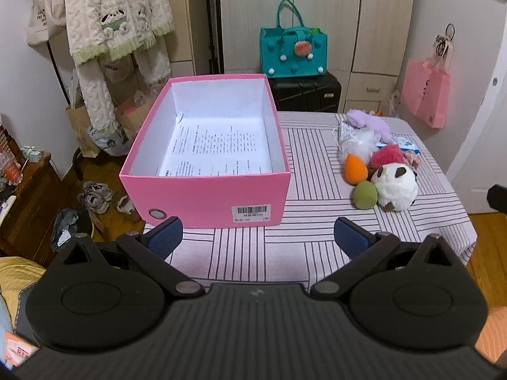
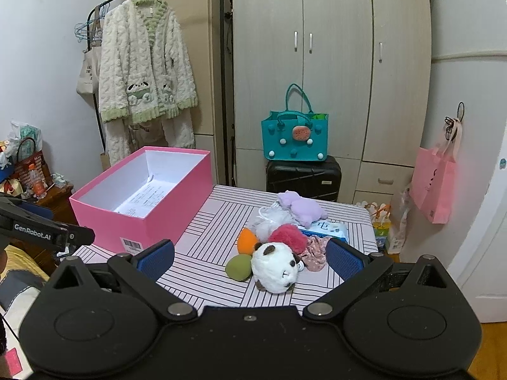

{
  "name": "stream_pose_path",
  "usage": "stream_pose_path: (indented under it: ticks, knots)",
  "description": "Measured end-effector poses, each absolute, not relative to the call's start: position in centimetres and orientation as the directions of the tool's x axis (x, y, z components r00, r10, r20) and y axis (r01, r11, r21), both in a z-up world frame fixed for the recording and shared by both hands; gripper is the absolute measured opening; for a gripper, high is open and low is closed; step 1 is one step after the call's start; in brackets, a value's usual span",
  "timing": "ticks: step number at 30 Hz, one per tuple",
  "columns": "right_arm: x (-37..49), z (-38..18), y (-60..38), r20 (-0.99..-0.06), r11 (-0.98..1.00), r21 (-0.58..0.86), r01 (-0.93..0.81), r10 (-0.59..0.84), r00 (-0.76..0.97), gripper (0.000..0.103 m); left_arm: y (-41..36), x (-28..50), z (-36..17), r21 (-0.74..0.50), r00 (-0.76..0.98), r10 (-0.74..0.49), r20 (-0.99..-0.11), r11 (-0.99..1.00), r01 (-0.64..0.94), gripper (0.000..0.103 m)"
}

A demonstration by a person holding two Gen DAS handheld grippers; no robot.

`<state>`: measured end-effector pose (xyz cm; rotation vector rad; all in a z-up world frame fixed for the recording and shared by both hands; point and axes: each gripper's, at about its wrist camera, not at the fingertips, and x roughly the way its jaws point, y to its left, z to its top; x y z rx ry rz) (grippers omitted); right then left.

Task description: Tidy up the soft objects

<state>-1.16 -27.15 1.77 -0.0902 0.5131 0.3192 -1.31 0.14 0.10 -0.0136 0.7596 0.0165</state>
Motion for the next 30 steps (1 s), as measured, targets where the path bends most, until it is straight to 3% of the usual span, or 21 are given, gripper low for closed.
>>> stream_pose_path:
  ticks: [11, 30]
  knots:
    - [-2.1, 1.0, -26.8, -0.479, 0.941, -0.010, -0.340, 0.293, 0.827, 0.103, 1.7, -2.5, -0.8, -0.014, 0.753, 0.056, -0.656, 0.996, -0.087, 0.100]
    - [-2.1, 0.9, -27.1, -0.464, 0.949, -0.014, -0.315, 0.273, 0.843, 0.103, 0.8, -4.5, 0.5, -0.021, 0.814, 0.016, -0.581, 0.999, -0.035, 0.100]
